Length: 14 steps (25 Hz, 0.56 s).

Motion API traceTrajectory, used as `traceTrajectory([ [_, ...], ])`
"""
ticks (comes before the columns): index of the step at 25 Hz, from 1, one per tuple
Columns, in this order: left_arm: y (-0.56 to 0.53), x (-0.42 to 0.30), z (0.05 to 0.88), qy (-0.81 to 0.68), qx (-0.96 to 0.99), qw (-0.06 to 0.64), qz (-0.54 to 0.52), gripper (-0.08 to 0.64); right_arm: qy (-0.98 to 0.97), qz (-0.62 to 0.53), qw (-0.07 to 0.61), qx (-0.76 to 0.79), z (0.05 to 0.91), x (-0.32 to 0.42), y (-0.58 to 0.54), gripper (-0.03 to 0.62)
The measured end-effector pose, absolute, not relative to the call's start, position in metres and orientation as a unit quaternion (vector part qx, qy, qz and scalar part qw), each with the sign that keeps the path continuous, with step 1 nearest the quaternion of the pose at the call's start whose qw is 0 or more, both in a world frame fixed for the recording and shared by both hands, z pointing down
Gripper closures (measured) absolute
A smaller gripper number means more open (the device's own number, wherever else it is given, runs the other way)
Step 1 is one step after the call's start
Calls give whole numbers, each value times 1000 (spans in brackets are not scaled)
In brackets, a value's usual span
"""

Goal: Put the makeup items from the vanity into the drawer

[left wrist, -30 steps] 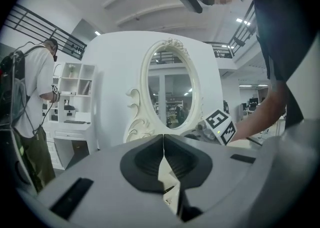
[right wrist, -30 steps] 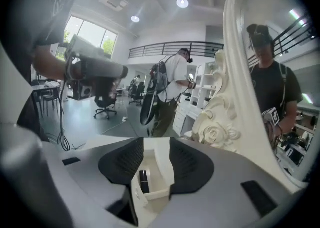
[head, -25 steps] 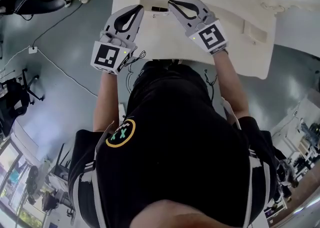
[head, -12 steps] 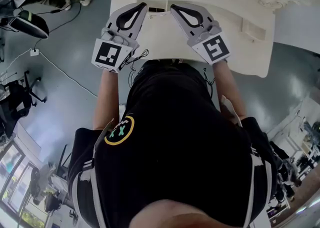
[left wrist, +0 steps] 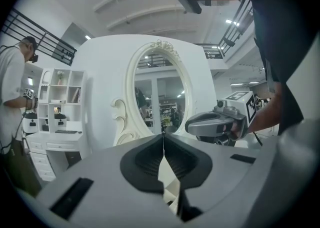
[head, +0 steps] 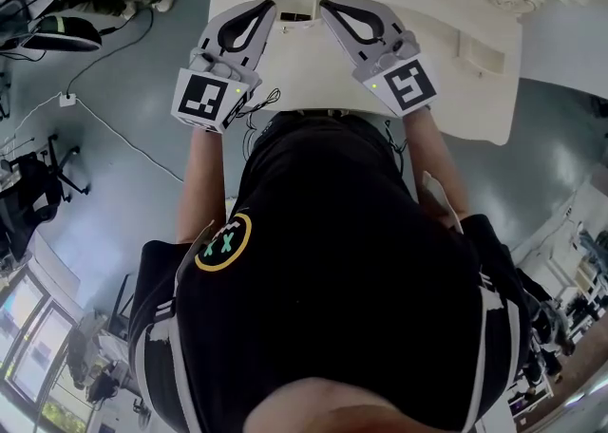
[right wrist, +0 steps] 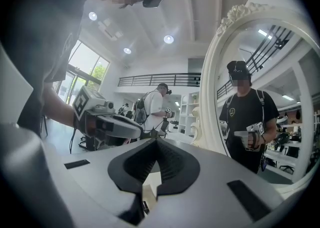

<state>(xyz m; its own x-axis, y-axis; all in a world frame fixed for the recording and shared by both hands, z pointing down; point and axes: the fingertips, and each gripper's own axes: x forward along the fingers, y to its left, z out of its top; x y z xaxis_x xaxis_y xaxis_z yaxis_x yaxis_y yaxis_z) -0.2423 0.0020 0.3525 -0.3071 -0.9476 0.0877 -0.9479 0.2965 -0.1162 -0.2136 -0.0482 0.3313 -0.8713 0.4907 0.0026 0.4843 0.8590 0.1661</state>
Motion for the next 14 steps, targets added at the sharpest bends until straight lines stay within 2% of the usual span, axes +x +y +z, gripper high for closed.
traceTrajectory([
  [14, -2, -233, 343, -809, 582, -13, 76, 537, 964, 87, 42, 249, 321, -204, -56, 572],
])
